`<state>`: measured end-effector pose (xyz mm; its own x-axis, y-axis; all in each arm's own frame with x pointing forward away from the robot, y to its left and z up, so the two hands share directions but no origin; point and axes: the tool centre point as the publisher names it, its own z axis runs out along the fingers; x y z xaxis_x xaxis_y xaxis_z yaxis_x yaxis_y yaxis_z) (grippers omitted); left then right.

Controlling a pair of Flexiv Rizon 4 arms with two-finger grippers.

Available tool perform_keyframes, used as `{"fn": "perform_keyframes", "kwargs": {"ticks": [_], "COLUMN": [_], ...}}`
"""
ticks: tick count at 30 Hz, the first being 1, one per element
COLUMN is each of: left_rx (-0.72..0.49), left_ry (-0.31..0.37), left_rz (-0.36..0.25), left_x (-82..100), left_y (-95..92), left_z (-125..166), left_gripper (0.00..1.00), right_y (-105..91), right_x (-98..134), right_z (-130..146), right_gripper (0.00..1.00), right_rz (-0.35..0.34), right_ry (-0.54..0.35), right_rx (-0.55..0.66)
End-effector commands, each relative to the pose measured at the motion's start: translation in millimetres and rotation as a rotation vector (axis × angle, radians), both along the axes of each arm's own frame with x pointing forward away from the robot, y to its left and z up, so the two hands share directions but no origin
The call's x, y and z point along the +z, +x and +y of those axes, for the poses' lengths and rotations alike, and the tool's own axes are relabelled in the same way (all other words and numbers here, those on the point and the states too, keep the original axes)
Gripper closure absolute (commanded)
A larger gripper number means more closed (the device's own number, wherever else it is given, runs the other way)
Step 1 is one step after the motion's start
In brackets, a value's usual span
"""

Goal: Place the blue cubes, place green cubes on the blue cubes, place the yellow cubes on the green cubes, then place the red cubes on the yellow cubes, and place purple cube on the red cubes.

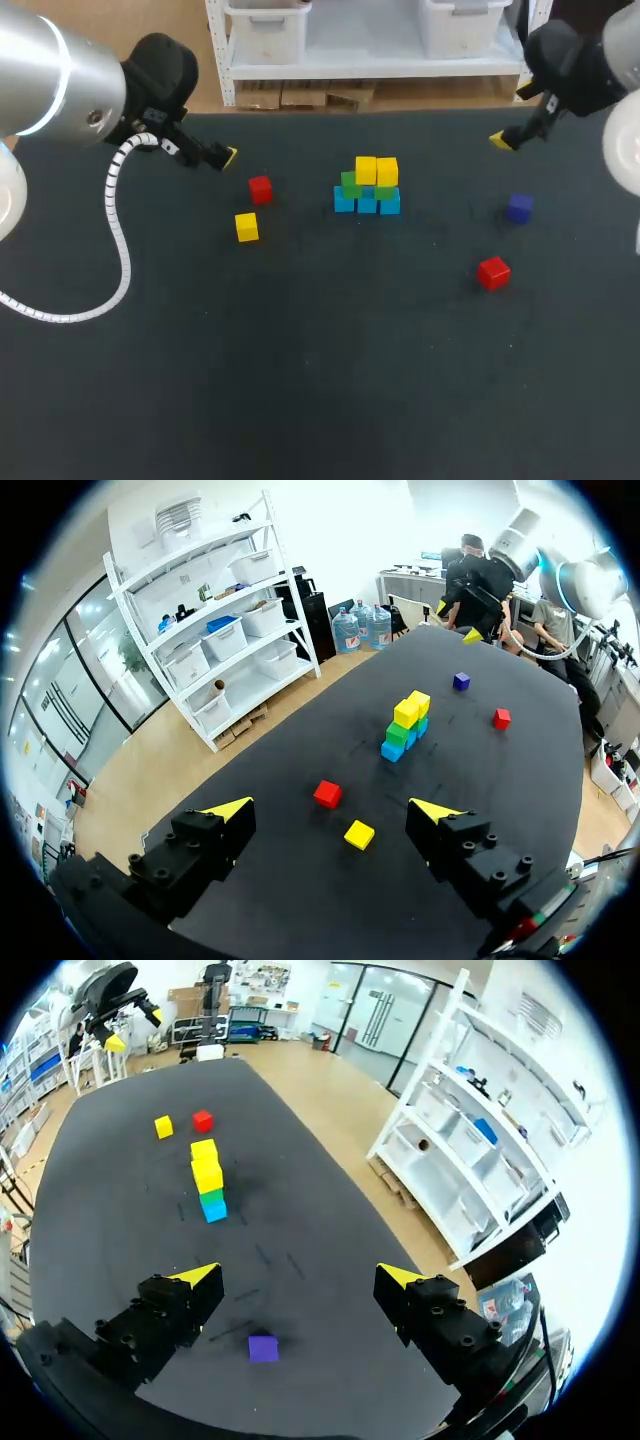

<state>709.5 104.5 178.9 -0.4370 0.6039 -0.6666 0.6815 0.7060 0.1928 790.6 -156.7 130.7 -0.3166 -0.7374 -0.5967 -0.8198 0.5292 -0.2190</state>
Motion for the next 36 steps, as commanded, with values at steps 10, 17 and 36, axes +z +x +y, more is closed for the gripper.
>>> {"fn": "perform_keyframes", "kwargs": {"ticks": [10,17,36], "left_rx": [-0.002,-0.002,-0.002], "left_ry": [-0.001,-0.001,-0.001], "left_rz": [0.000,0.000,0.000], "left_x": [-0.5,-0.5,-0.5], "left_y": [0.8,0.8,0.8], "left_z": [0.5,0.5,0.5], "left_gripper": [0.00,0.00,0.00], "right_y": [-11.9,-11.9,-11.9], "right_x": [1.4,1.4,1.4], "right_z": [-9.2,-9.2,-9.2], "right_gripper": [0.00,0.00,0.00], "right_rz": [-0.050,-0.050,-0.050], "right_ry": [-0.001,-0.001,-0.001], "right_rx": [-0.044,-0.044,-0.044]}}
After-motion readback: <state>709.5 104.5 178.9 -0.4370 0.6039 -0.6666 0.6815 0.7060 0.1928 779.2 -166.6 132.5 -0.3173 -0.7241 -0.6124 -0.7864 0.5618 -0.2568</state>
